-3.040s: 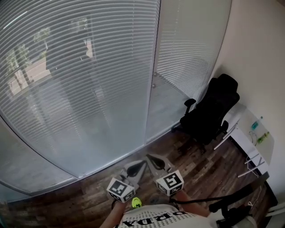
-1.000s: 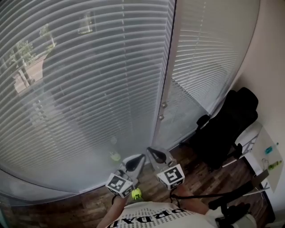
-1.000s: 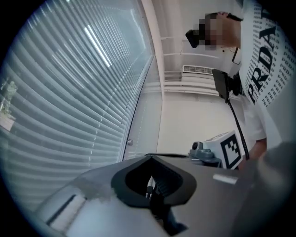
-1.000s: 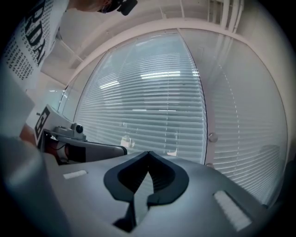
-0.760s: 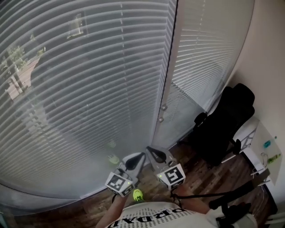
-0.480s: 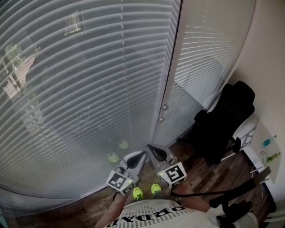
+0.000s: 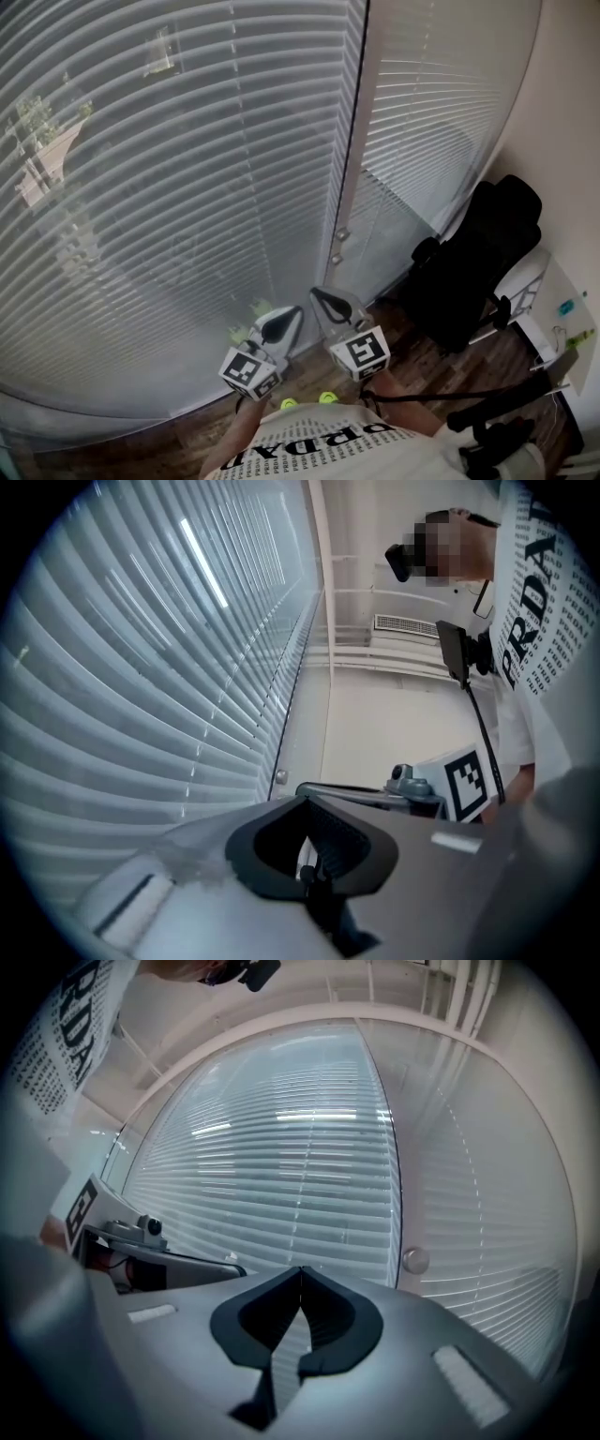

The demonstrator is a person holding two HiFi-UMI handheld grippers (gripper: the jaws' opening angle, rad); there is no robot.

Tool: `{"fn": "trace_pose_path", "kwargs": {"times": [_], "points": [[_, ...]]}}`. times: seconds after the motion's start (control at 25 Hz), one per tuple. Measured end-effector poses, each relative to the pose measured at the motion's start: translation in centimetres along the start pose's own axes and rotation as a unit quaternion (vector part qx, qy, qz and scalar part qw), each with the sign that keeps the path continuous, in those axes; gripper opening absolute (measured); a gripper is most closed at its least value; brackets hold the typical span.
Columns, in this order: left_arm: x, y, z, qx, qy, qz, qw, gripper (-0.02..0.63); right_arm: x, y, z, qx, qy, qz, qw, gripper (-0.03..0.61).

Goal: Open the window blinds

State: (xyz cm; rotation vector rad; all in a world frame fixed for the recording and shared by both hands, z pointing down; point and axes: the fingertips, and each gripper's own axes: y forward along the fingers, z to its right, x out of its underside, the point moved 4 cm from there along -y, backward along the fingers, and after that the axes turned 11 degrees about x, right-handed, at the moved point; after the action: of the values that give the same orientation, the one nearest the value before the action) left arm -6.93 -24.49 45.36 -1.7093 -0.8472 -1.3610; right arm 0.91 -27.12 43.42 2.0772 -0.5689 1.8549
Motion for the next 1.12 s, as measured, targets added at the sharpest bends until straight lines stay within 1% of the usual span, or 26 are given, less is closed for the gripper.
{"fn": "trace_pose_path", "kwargs": {"times": [0.16,0.2,0.28,0.32,0.44,0.52,0.64,0.88,1.0,1.04,1.12], "points": [[-0.1,1.0,-1.3,-0.003,0.002,0.004,1.0000,-0.008,0.2,1.1,2.6,0.027,-0.017,0.003,0.999,0.011],[-0.3,1.3,-1.6,-0.005,0.002,0.005,1.0000,-0.008,0.1,1.6,3.3,0.035,-0.023,0.003,0.999,0.021],[-0.4,1.7,-2.3,-0.009,0.002,0.008,0.9999,-0.008,0.1,2.6,4.5,0.051,-0.036,0.003,0.998,0.125],[-0.3,1.9,-2.5,-0.011,0.003,0.009,0.9999,-0.008,0.2,3.0,5.1,0.061,-0.044,0.004,0.997,0.140],[0.2,2.6,-2.8,-0.005,0.007,0.012,0.9999,-0.008,0.5,3.6,7.1,0.096,-0.069,0.003,0.993,0.146],[0.2,3.2,-3.1,-0.001,0.008,0.012,0.9999,-0.008,0.8,4.1,8.4,0.113,-0.083,-0.005,0.990,0.163],[0.3,3.8,-3.4,-0.001,0.005,0.013,0.9999,-0.008,0.9,4.8,9.7,0.123,-0.104,-0.005,0.987,0.167],[0.2,4.6,-3.8,-0.006,0.002,0.013,0.9999,-0.008,0.3,6.1,10.8,0.127,-0.125,0.000,0.984,0.167],[0.3,4.8,-3.9,-0.008,0.002,0.013,0.9999,-0.008,0.5,6.6,11.2,0.120,-0.138,-0.003,0.983,0.167],[0.4,4.8,-4.0,-0.009,0.000,0.013,0.9999,-0.008,0.6,6.6,11.3,0.116,-0.141,-0.003,0.983,0.143],[0.8,4.9,-4.1,-0.009,-0.002,0.013,0.9999,-0.008,0.9,6.7,11.3,0.108,-0.144,-0.001,0.984,0.129]]}}
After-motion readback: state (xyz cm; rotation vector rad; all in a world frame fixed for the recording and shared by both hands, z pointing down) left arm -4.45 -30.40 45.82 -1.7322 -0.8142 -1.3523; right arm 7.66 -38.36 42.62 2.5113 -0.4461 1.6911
